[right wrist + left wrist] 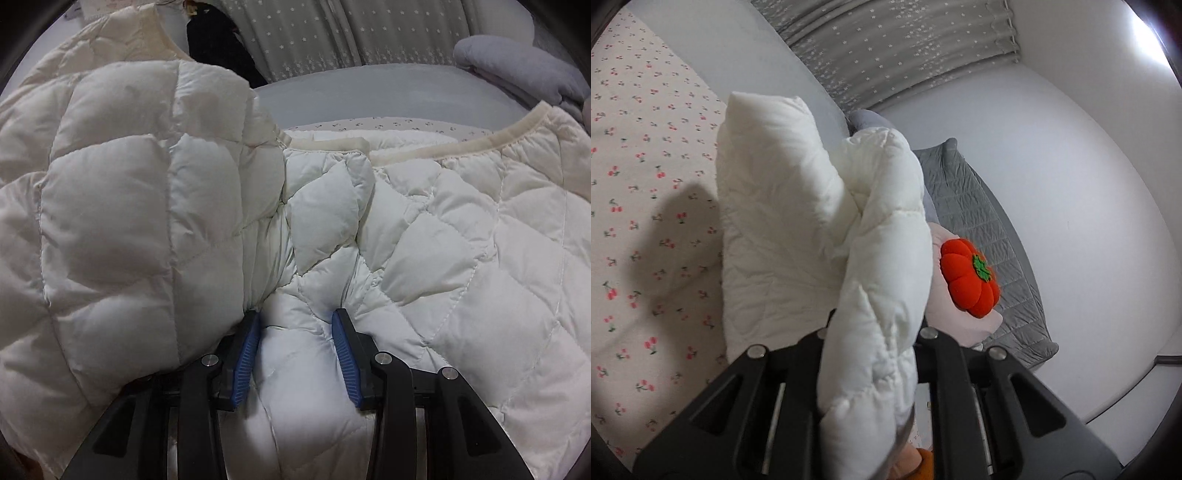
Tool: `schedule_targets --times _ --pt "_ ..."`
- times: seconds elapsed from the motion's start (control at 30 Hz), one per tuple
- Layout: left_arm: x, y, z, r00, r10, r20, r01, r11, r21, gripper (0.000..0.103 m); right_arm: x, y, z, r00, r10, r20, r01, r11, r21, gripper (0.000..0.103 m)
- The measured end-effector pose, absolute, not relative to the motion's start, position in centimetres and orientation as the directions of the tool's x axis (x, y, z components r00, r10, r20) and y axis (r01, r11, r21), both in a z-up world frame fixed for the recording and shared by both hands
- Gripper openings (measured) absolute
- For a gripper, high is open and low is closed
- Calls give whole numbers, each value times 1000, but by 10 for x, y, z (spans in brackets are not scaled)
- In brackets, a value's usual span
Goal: Fold large clothes
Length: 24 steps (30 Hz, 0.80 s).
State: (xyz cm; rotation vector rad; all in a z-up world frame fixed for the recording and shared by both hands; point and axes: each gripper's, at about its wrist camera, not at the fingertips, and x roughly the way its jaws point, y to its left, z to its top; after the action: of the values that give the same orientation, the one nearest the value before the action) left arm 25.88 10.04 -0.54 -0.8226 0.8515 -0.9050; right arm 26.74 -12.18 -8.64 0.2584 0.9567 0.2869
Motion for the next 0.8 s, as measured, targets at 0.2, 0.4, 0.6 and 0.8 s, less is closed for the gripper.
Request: schedule_targets --times 0.2,0.4,0.6,0.8 --pt "273 61 -18 335 -911 -242 286 343 -895 15 264 -143 -88 550 429 -716 -87 883 462 39" --pt "274 38 -1 332 -899 -285 359 399 -844 15 235 -194 -67 528 497 -688 -76 835 545 39" --pt "272 -20 19 286 -871 -400 483 491 -725 15 199 -268 -45 596 413 -689 12 853 522 39" --pt "256 -84 9 217 -816 -536 610 543 -578 16 192 -338 -45 650 375 -661 135 799 587 39"
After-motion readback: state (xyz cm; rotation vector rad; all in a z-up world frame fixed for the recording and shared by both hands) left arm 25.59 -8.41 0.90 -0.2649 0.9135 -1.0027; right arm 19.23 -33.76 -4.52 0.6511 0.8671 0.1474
